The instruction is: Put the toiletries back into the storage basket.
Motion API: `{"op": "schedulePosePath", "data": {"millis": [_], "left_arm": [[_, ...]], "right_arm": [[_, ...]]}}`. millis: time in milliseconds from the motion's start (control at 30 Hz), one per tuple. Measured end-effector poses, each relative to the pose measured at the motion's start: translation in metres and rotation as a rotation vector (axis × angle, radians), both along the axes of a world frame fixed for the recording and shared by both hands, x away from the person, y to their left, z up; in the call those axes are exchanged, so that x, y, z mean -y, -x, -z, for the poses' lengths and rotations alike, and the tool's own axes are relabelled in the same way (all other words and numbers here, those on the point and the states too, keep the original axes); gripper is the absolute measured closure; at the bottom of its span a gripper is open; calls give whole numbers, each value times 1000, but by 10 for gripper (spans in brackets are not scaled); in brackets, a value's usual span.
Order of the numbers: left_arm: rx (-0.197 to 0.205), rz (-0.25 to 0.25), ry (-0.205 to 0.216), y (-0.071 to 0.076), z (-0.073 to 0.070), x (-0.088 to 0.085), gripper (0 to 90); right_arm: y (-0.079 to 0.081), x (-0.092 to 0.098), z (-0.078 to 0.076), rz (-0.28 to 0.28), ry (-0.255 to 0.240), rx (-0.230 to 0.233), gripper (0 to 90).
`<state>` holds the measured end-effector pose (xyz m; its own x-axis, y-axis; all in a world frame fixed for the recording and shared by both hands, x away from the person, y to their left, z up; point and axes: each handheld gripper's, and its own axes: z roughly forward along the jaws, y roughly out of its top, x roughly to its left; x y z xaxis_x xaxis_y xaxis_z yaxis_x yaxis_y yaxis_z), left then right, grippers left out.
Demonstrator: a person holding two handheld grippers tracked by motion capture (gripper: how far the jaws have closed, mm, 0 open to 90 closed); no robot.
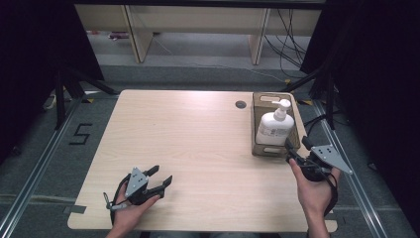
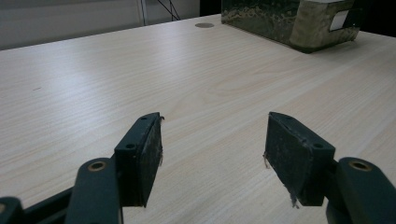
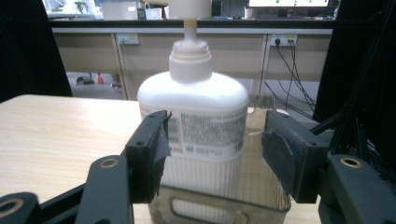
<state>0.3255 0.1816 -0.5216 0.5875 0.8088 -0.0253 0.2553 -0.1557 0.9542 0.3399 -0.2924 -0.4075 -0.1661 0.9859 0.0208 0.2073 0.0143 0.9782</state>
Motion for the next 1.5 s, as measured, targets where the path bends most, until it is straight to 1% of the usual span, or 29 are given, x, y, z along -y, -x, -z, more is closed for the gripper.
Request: {"op": "schedulePosePath", "data": {"millis": [67, 100, 233, 267, 300, 367, 433, 467, 533, 567, 667, 767, 800, 900, 933, 967, 1000, 1033, 1067, 1133, 1200, 1233, 1267, 1300, 1333, 1367, 1400, 1433, 1500], "left_arm": [[-1, 0, 0, 0, 0, 0, 360], [-1, 0, 1, 0, 0, 0, 360], [0, 0, 0, 0, 0, 0, 360], [0, 0, 1, 0, 0, 0, 360], [0, 0, 0, 0, 0, 0, 360], [-1, 0, 0, 0, 0, 0, 360], [-1, 0, 0, 0, 0, 0, 360], [0, 0, 1, 0, 0, 0, 360], [-1, 0, 0, 0, 0, 0, 360], [0, 0, -1, 0, 0, 0, 360], [0, 0, -1, 0, 0, 0, 360], [0, 0, -1, 0, 0, 0, 360], [0, 0, -1, 0, 0, 0, 360], [-1, 0, 1, 0, 0, 0, 360], [-2, -1, 1, 0, 0, 0, 360], [-1, -1, 1, 0, 0, 0, 360], [-1, 0, 0, 0, 0, 0, 360], [-1, 0, 0, 0, 0, 0, 360], [-2, 0, 0, 0, 0, 0, 360], [-2, 0, 1, 0, 0, 0, 360], [-1, 0, 0, 0, 0, 0, 360], [-1, 0, 1, 0, 0, 0, 360], [-1, -1, 0, 0, 0, 0, 360], [-1, -1, 1, 0, 0, 0, 360], [-1, 0, 0, 0, 0, 0, 360], [-1, 0, -1, 0, 0, 0, 360], [0, 0, -1, 0, 0, 0, 360], [0, 0, -1, 0, 0, 0, 360], [-2, 1, 0, 0, 0, 0, 360]], "right_arm": [[2, -1, 4, 4, -17, -13, 428], [2, 1, 5, 0, -1, -20, 429], [5, 2, 14, -1, -16, -33, 437], [6, 3, 16, 10, -12, -47, 439], [5, 5, 18, 3, 6, -41, 441], [7, 5, 21, 14, -14, -62, 443], [7, 8, 25, 7, 0, -62, 446], [8, 8, 27, 12, -9, -75, 447], [8, 9, 31, 11, -2, -78, 448], [7, 9, 33, 14, -19, -71, 448], [7, 10, 38, 8, -15, -81, 450], [7, 11, 45, 23, -17, -85, 452], [7, 12, 47, 12, -15, -99, 452], [7, 15, 54, 18, -14, -96, 453], [7, 16, 56, 25, -4, -124, 454], [6, 17, 59, 11, -9, -110, 454], [7, 18, 61, 16, -8, -115, 454], [7, 17, 63, 27, -27, -114, 453], [7, 19, 65, 28, -2, -113, 454], [7, 21, 69, 27, 5, -111, 454], [8, 23, 74, 36, 22, -137, 453], [9, 23, 77, 39, 16, -148, 452], [8, 23, 81, 28, 1, -132, 452], [8, 24, 85, 36, -1, -130, 452], [9, 23, 86, 46, -11, -148, 451], [8, 26, 90, 34, 5, -128, 450], [9, 24, 91, 50, -17, -140, 450], [9, 26, 92, 46, -13, -131, 450], [9, 28, 94, 62, 6, -146, 446]]}}
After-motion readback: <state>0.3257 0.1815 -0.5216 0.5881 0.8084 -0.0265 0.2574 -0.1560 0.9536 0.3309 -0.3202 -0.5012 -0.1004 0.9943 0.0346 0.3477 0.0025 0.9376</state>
